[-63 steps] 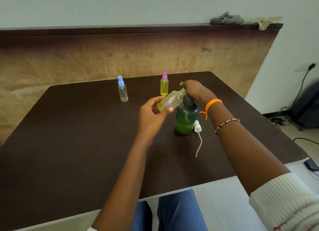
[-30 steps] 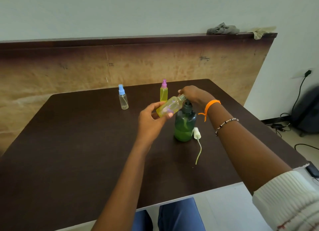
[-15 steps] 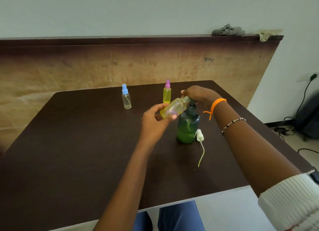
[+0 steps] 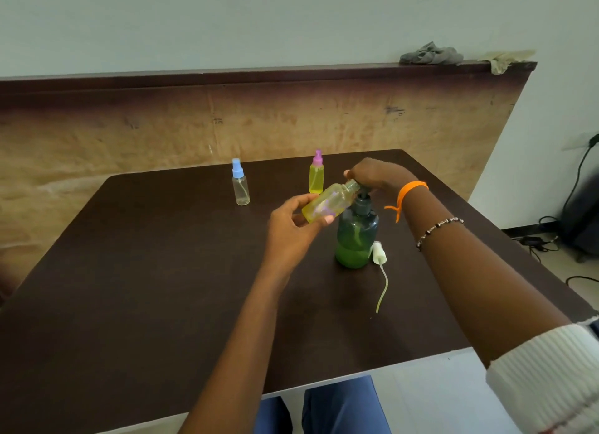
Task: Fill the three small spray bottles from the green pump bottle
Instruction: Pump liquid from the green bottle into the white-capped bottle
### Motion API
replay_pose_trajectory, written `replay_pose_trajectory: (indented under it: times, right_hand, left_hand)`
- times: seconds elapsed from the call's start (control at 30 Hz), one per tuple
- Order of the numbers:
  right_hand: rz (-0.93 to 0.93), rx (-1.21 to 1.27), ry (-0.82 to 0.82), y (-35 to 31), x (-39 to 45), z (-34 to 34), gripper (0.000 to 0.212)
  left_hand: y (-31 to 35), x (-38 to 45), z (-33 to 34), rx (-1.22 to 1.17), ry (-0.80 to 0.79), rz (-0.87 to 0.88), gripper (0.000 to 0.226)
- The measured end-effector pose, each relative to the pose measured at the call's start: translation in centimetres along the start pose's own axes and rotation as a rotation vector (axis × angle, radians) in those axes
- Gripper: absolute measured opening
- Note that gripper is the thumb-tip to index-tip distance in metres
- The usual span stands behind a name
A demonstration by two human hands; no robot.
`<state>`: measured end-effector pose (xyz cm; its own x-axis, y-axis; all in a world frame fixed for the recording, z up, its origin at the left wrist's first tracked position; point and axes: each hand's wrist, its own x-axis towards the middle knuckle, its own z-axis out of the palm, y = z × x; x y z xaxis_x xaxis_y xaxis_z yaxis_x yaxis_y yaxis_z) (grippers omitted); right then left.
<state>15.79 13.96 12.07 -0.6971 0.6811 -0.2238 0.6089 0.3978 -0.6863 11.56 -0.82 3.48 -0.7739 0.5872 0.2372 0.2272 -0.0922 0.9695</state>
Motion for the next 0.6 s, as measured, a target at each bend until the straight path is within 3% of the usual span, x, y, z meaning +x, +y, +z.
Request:
replay_pose_trajectory:
  times: [0.1, 0.3, 0.6]
  right_hand:
    - [-0.017, 0.037, -0.028, 0.5, 0.6, 0.3, 0.032]
    - [-0.027, 0.072, 0.067, 2.0, 1.7, 1.5, 0.039]
    - [0.004, -0.099, -0.09, 0.4, 1.0, 0.1, 0.03]
  left_hand:
    - [-0.2, -0.1, 0.1, -0.005, 0.006, -0.001, 0.037]
    - [-0.7, 0.0, 0.3, -0.03, 0.02, -0.014, 0.035]
    - [-0.4, -0.1, 0.1, 0.028, -0.014, 0.039, 0.041]
